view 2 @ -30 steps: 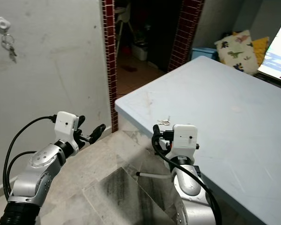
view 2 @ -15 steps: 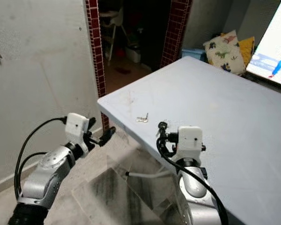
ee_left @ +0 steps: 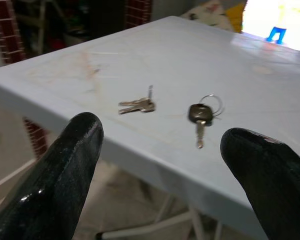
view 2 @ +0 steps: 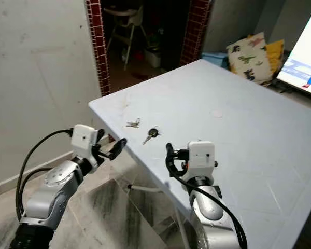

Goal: Hang keys on a hook

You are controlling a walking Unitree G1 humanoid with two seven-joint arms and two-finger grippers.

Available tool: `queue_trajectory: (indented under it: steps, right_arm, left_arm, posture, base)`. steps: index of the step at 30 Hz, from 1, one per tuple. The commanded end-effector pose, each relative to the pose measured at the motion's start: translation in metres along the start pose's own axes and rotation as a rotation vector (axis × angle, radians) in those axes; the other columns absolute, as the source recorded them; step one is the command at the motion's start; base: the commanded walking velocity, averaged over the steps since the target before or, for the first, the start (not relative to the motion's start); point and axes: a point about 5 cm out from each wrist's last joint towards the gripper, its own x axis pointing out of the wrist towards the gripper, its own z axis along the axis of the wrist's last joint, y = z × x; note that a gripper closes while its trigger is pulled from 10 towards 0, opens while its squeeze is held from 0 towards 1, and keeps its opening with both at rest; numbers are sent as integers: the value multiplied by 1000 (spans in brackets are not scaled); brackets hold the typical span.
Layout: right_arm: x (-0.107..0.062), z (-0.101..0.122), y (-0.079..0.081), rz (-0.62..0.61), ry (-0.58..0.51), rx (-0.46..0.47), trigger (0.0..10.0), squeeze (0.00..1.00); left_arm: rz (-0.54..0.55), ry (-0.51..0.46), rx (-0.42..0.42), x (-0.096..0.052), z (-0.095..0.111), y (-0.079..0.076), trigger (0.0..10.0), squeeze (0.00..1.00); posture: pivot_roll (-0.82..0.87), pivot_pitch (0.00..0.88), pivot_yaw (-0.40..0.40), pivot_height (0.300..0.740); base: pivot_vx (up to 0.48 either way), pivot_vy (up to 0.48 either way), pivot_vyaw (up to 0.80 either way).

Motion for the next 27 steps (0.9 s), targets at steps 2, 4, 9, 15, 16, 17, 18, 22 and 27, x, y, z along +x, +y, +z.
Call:
queue_trajectory:
  steps: [2, 4, 9, 15, 16, 17, 18, 22, 27]
  right_arm:
    - [1, 6, 6, 31, -25, 11, 10000, 0]
    - [1, 6, 6, 36, -26, 13, 10000, 0]
    - [2, 4, 7, 46, -22, 11, 10000, 0]
    - [11, -2, 19, 95, 28, -5, 10000, 0]
    - [12, -3, 21, 105, 33, 1, 10000, 0]
    - [13, -3, 23, 111, 35, 6, 10000, 0]
    - [14, -3, 25, 120, 36, 1, 10000, 0]
    - [14, -4, 29, 139, 41, -8, 10000, 0]
    - [14, -6, 24, 128, 45, -15, 10000, 0]
  left_arm:
    - [42, -17, 8, -2, 3, 8, 10000, 0]
    - [63, -30, 24, -2, 5, 9, 10000, 0]
    - [82, -12, 30, -4, 4, 12, 10000, 0]
    - [55, 27, 18, -11, -4, 17, 10000, 0]
    - [54, 29, 20, -12, -4, 17, 10000, 0]
    - [53, 30, 21, -12, -4, 16, 10000, 0]
    - [52, 30, 20, -12, -4, 16, 10000, 0]
    - [54, 30, 15, -13, -3, 17, 10000, 0]
    - [49, 37, 10, -14, -4, 17, 10000, 0]
  posture:
    - [33, 0, -45, 740]
    - [33, 0, -45, 740]
    - [39, 0, -45, 740]
    - [50, 0, -42, 740]
    - [53, 0, -42, 740]
    - [53, 0, -42, 740]
    - [55, 0, -43, 740]
    - [55, 0, -43, 740]
    - [50, 1, -43, 740]
  base:
    - [0, 0, 0]
    - [0, 0, 0]
    - [0, 0, 0]
    - [0, 0, 0]
    - [0, 0, 0]
    - [0, 0, 0]
    - [0, 0, 0]
    - [0, 0, 0]
    - [0, 158, 0]
